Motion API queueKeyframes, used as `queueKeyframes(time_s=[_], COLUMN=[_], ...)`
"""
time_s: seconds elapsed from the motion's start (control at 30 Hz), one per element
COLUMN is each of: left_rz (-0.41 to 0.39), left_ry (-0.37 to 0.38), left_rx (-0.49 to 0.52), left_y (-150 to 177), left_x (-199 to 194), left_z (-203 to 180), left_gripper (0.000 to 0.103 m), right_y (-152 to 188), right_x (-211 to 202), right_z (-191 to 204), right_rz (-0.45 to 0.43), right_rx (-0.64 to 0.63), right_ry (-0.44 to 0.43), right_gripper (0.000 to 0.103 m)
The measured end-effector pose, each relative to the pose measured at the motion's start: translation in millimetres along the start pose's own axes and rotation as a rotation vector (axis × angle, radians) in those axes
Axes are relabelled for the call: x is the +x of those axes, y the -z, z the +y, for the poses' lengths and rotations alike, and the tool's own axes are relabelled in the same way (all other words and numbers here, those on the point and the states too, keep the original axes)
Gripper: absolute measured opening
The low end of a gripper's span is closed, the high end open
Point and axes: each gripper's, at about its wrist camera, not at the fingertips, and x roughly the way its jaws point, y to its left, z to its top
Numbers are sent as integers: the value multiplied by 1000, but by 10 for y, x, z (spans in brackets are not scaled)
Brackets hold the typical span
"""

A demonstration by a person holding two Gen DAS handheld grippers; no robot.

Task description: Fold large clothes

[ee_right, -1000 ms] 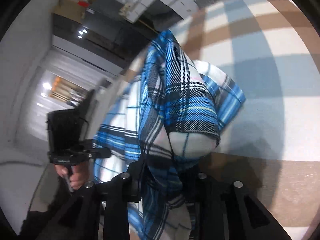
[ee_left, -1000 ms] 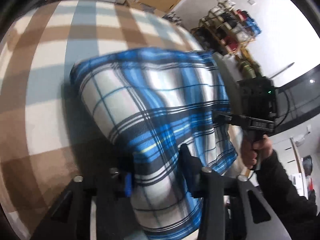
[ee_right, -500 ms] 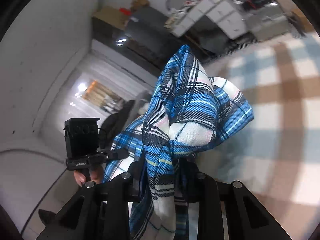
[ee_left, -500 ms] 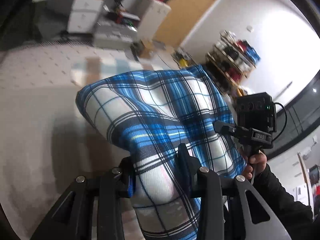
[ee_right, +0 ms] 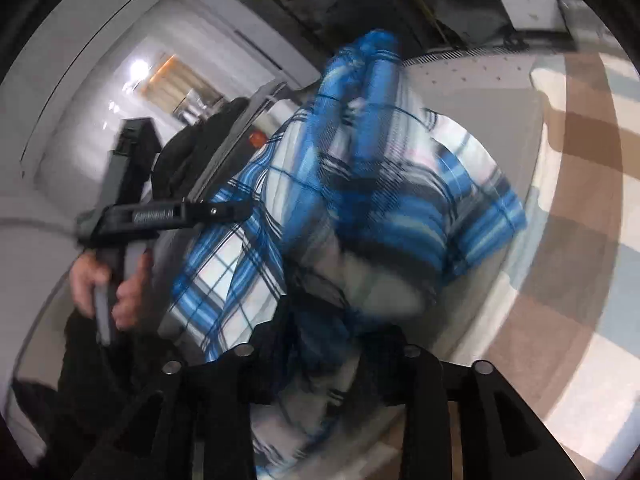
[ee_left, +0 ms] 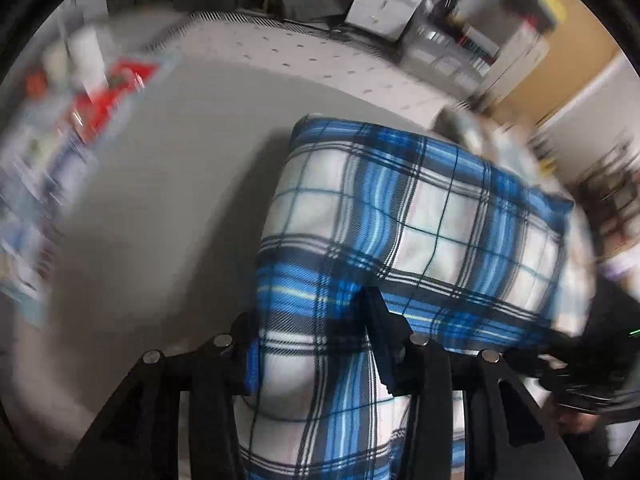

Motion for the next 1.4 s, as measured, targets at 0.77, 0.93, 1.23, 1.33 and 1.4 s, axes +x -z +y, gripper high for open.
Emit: queueKeyframes(time_s=[0.77,0.93,1.23,1.33,1.4], left_rz=[-170,-191,-304,-238,-167], left_ry=[-202,-205,-92,-106,-145], left_rx=[296,275,217,268,265], left_y=[951,837,1014,1095,1109], left_x=[527,505,-102,131,411], left_z=[-457,-422,-630,-765,-715], left_gripper=[53,67,69,69,69], right_y=[-540,-313,122,342,382], right_x=[170,310,-8,219,105], right_z=[249,320,695,607,591], right_rz=[-35,54,-10,36,30], right_rx=[-495,-558,-596,-611,-576], right_ry=[380,426,343,374,332], right_gripper=[33,37,38,39,38])
